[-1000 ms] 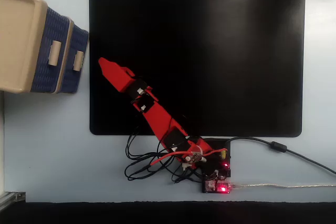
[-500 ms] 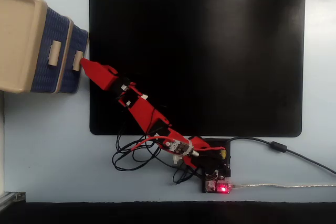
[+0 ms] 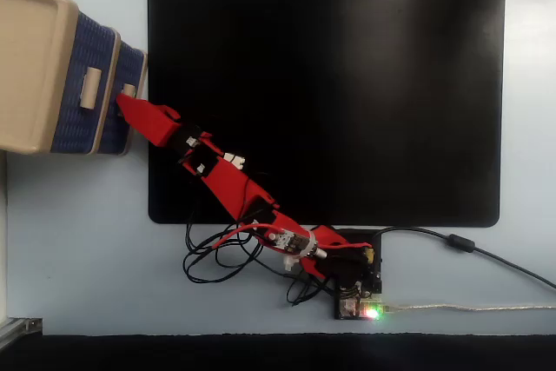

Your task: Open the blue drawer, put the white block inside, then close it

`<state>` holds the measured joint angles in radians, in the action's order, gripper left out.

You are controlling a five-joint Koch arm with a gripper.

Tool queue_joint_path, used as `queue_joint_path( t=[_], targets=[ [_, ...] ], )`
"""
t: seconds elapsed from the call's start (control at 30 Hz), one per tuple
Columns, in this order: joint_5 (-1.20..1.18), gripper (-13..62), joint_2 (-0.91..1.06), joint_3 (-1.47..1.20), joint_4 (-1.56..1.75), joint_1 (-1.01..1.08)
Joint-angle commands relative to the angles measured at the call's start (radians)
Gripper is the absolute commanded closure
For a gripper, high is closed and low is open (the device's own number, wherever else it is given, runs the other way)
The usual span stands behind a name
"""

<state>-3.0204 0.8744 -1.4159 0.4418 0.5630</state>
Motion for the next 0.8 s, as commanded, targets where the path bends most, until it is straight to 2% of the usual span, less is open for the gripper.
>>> queue_joint_path(
  t=[0.0,0.1,0.2,0.43,0.6,0.77],
  targets=[
    [-0.028,17.9,0.064,0.029,0.012,-0.003],
    [-0.026,19.1,0.06,0.032,0.002,-0.014],
    [-0.026,25.3,0.06,0.031,-0.031,-0.015],
    [-0.035,57.0,0.112,0.028,-0.284,-0.015],
    [-0.055,57.7,0.175,-0.032,-0.368,-0.012],
    [-0.057,57.7,0.377,-0.353,-0.365,-0.002]
  ],
)
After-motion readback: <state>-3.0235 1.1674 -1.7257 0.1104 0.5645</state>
